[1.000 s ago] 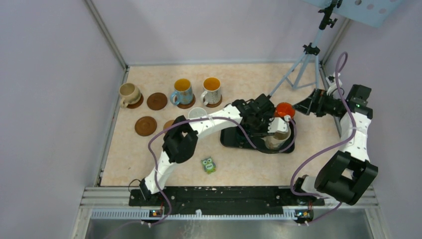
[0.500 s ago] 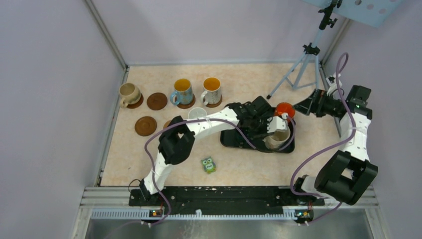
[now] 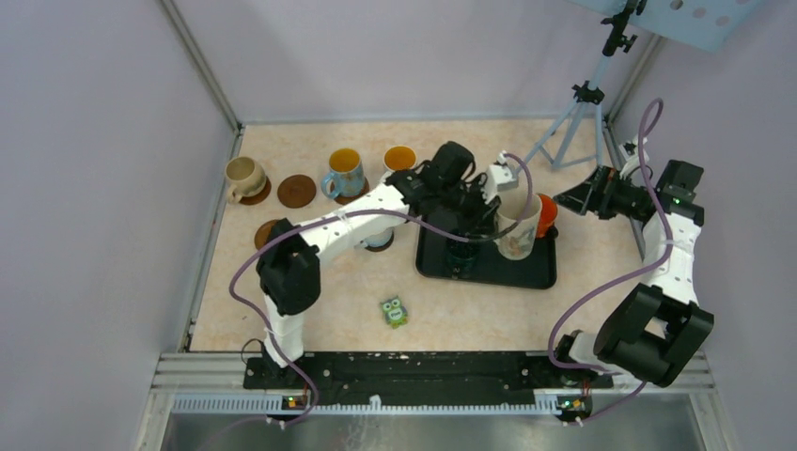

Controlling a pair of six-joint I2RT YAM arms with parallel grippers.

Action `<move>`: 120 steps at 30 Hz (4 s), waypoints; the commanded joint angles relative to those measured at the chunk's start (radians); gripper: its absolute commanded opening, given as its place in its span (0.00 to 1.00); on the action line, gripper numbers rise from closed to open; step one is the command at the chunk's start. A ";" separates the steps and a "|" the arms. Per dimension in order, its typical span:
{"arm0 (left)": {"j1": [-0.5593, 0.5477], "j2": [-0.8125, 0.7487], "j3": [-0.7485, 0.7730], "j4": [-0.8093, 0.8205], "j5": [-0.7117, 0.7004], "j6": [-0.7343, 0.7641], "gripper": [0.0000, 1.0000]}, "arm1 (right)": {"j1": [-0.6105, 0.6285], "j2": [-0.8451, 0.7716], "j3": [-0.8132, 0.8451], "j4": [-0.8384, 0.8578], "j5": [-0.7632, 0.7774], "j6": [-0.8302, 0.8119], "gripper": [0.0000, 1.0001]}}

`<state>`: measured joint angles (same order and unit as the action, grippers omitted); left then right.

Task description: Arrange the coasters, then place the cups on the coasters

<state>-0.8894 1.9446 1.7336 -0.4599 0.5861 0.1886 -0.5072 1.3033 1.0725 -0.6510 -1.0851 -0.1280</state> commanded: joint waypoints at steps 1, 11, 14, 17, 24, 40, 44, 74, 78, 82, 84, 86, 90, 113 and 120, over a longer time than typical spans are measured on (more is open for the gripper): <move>0.083 -0.162 -0.008 0.259 0.130 -0.150 0.00 | -0.012 0.009 0.009 0.040 -0.025 -0.001 0.97; 0.341 -0.369 -0.047 0.241 0.001 -0.199 0.00 | -0.013 0.029 0.009 0.022 -0.034 -0.032 0.97; 0.445 -0.428 -0.068 0.218 -0.030 -0.206 0.00 | -0.013 0.032 0.009 0.006 -0.033 -0.045 0.97; 0.564 -0.460 -0.080 0.197 -0.031 -0.221 0.00 | -0.010 0.044 0.025 -0.023 -0.027 -0.067 0.97; 0.844 -0.474 -0.081 0.146 -0.031 -0.141 0.00 | 0.063 0.072 0.063 -0.090 0.057 -0.128 0.97; 1.191 -0.446 -0.273 0.188 -0.002 0.101 0.00 | 0.305 0.016 0.042 0.004 0.459 -0.132 0.97; 1.192 -0.445 -0.313 0.199 0.009 0.138 0.00 | 0.306 0.013 0.030 0.032 0.447 -0.107 0.97; 1.211 -0.192 -0.280 0.069 0.100 0.402 0.00 | 0.306 0.028 0.015 0.038 0.387 -0.110 0.98; 1.226 -0.174 -0.279 0.067 0.104 0.403 0.00 | 0.306 0.032 0.016 0.038 0.385 -0.108 0.98; 1.236 -0.157 -0.278 0.069 0.108 0.414 0.00 | 0.306 0.040 0.022 0.032 0.380 -0.110 0.98; 1.238 -0.151 -0.275 0.065 0.112 0.426 0.00 | 0.307 0.041 0.023 0.030 0.380 -0.110 0.98; 1.239 -0.145 -0.277 0.059 0.121 0.435 0.00 | 0.306 0.042 0.023 0.030 0.379 -0.110 0.98; 1.239 -0.131 -0.275 0.055 0.135 0.445 0.00 | 0.307 0.045 0.022 0.030 0.377 -0.109 0.98; 1.241 -0.110 -0.287 0.021 0.108 0.501 0.32 | 0.307 0.041 0.021 0.027 0.364 -0.110 0.98; 1.241 -0.126 -0.301 0.021 0.096 0.502 0.41 | 0.306 0.038 0.019 0.024 0.361 -0.111 0.98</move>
<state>0.3466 1.8572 1.4086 -0.4717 0.6556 0.6800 -0.2031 1.3506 1.0863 -0.6353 -0.7036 -0.2344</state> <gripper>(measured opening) 0.399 0.974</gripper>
